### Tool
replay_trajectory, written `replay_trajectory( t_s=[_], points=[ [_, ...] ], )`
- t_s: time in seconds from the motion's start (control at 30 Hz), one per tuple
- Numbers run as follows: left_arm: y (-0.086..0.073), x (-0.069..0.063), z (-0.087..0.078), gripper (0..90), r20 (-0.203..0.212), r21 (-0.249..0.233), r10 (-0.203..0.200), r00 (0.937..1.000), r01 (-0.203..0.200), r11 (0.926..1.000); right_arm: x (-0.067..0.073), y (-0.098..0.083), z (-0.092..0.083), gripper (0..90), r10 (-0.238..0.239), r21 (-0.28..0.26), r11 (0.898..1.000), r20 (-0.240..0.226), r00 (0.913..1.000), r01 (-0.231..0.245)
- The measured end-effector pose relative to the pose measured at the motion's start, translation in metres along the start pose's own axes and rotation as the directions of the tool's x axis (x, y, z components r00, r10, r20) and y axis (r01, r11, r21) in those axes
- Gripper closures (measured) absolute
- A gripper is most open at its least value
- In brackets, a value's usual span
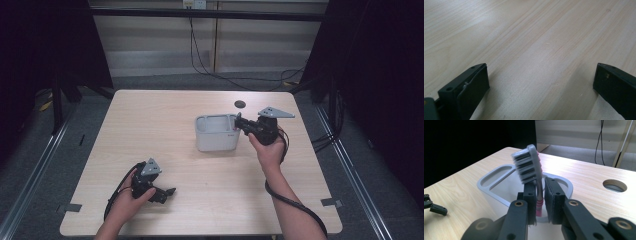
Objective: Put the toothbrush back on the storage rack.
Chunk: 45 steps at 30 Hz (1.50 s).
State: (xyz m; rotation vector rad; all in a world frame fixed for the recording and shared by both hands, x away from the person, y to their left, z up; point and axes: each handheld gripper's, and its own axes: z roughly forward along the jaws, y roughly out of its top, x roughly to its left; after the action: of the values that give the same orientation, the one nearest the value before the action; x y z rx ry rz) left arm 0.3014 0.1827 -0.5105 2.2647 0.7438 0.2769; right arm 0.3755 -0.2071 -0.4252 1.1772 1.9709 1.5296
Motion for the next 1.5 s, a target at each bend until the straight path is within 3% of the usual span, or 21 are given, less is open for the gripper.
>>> replay_trajectory(
  t_s=[0.7,1.0,1.5],
  points=[
    [0.0,0.0,0.0,0.0,0.001,0.0,0.0,1.0,0.0,1.0,0.001,-0.002,-0.006,63.0,-0.02,0.009,1.0,0.025,0.9995,0.019],
    [0.0,0.0,0.0,0.0,-0.001,0.002,-0.001,1.0,0.001,1.0,-0.002,-0.002,-0.01,48.3,-0.01,0.01,1.0,0.037,0.9993,0.01],
    [0.0,0.0,-0.001,0.0,-0.005,0.004,0.002,1.0,-0.002,1.0,-0.006,-0.002,-0.018,32.8,-0.047,0.105,0.994,0.036,0.9982,0.043]
  ],
)
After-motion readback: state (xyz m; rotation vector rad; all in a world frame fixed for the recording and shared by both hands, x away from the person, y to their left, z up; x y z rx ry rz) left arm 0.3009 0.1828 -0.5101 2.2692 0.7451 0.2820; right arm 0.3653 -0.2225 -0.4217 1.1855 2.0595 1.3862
